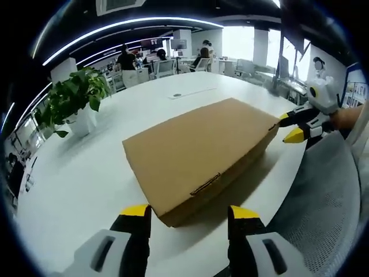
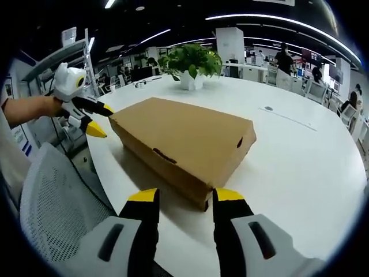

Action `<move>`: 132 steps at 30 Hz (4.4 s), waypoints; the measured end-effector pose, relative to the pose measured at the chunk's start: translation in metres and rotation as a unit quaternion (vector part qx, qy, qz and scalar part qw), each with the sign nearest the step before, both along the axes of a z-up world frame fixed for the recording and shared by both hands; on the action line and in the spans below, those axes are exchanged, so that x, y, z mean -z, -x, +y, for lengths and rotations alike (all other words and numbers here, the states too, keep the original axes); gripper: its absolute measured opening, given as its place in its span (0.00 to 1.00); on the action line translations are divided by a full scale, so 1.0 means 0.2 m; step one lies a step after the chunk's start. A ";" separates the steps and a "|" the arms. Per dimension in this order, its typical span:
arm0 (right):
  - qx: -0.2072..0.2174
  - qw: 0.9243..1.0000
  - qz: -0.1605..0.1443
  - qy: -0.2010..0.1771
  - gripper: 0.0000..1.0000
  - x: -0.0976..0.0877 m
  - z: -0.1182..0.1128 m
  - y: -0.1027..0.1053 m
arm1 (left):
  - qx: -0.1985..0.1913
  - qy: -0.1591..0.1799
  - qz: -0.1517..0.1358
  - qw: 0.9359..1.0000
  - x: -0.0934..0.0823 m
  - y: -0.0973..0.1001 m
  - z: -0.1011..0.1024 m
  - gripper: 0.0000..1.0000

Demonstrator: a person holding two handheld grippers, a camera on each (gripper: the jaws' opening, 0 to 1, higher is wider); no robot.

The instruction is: Operate the shoe box by opening the lid, removing the specified soft item, and placing it in the target area until the item is outside and the box remains undamaged.

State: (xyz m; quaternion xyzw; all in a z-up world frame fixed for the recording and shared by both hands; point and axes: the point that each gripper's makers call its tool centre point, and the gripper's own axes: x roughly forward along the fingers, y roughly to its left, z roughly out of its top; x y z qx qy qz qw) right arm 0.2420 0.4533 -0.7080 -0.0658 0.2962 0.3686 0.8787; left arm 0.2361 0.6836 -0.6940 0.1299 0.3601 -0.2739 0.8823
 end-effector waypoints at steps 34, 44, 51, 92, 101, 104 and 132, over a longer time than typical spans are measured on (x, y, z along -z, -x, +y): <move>-0.019 0.999 -0.038 0.003 0.30 -0.38 0.00 -0.09 | -0.009 -0.015 -0.074 0.997 -0.34 -0.14 0.00 0.52; -0.018 0.998 -0.061 0.001 0.32 -0.48 0.00 -0.14 | -0.010 -0.016 -0.098 0.995 -0.42 -0.20 0.01 0.51; -0.019 0.997 -0.080 0.002 0.32 -0.54 0.00 -0.20 | -0.016 -0.010 -0.118 0.993 -0.48 -0.27 0.01 0.50; 0.020 0.994 -0.105 0.039 0.19 -0.53 -0.10 -0.53 | -0.042 -0.020 -0.170 0.984 -0.62 -0.63 0.17 0.07; 0.032 0.993 -0.097 0.060 0.13 -0.40 -0.14 -0.58 | -0.053 -0.004 -0.170 0.984 -0.64 -0.68 0.18 0.06; 0.029 0.992 -0.097 0.072 0.10 -0.36 -0.14 -0.61 | -0.054 -0.002 -0.170 0.984 -0.64 -0.70 0.18 0.06; 0.022 0.989 -0.106 0.096 0.03 -0.19 -0.08 -0.81 | -0.083 0.012 -0.182 0.980 -0.65 -0.89 0.20 0.05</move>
